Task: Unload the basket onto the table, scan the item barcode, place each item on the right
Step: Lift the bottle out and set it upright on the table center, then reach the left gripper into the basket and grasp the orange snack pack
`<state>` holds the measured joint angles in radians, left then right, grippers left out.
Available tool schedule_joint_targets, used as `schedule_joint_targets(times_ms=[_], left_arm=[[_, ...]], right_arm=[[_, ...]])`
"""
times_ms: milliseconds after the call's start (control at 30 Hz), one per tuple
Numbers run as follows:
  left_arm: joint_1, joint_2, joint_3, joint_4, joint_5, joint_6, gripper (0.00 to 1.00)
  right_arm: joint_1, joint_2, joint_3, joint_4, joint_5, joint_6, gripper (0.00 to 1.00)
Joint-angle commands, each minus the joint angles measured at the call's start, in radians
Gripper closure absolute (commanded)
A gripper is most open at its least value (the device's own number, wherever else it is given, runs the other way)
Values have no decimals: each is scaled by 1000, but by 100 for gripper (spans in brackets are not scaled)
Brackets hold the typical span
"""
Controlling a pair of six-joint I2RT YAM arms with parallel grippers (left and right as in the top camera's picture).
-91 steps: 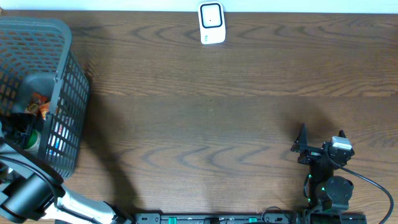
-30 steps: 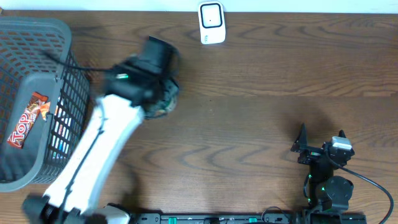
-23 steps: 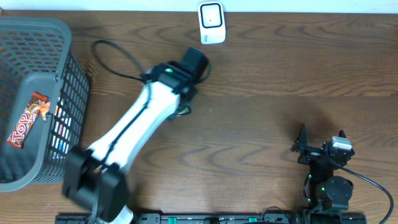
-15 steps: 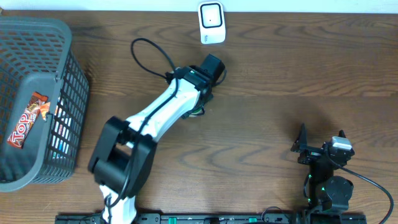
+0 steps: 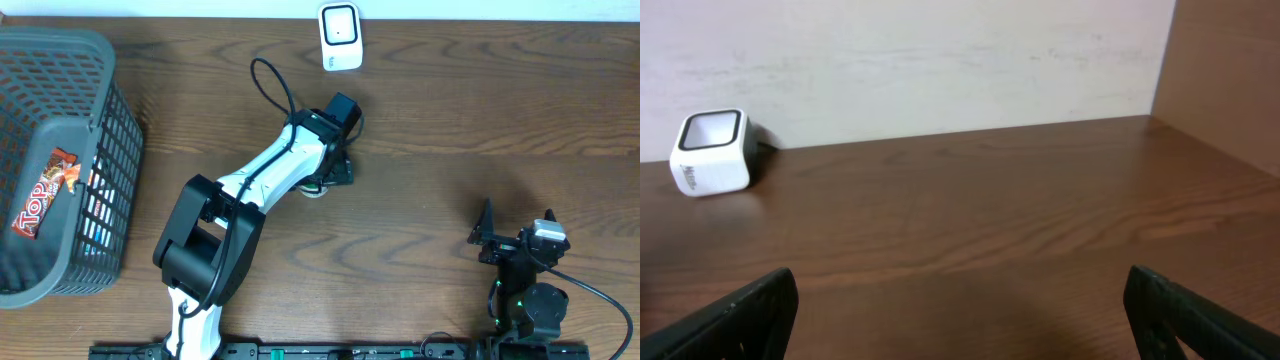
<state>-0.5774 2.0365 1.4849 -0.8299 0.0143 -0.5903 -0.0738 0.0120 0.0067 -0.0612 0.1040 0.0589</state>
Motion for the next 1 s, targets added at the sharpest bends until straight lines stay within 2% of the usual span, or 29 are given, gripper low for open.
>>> schedule_joint_targets(times_ms=[0, 233, 333, 433, 567, 733, 800, 867, 967], left_arm=[[25, -31, 76, -33, 38, 139, 0], [130, -253, 323, -171, 26, 278, 0], [216, -376, 409, -231, -29, 283, 0], [354, -509, 432, -255, -87, 275, 0], [612, -625, 432, -309, -105, 194, 0], [988, -637, 428, -414, -101, 24, 0], [1098, -608, 415, -426, -67, 8, 0], [1172, -562, 400, -426, -29, 8, 0], [1208, -478, 388, -425, -26, 29, 0]], right_arm=[[-1, -5, -1, -3, -2, -11, 1], [-1, -5, -1, -3, -1, -11, 1], [-1, -5, -1, -3, -1, -11, 1], [-1, -5, -1, -3, -2, -11, 1], [-1, -5, -1, -3, -1, -11, 1], [-1, -5, -1, -3, -2, -11, 1], [-1, -5, -1, -3, -2, -11, 1], [-1, -5, -1, -3, -1, -11, 1], [-1, -5, -1, -3, -2, -11, 1]])
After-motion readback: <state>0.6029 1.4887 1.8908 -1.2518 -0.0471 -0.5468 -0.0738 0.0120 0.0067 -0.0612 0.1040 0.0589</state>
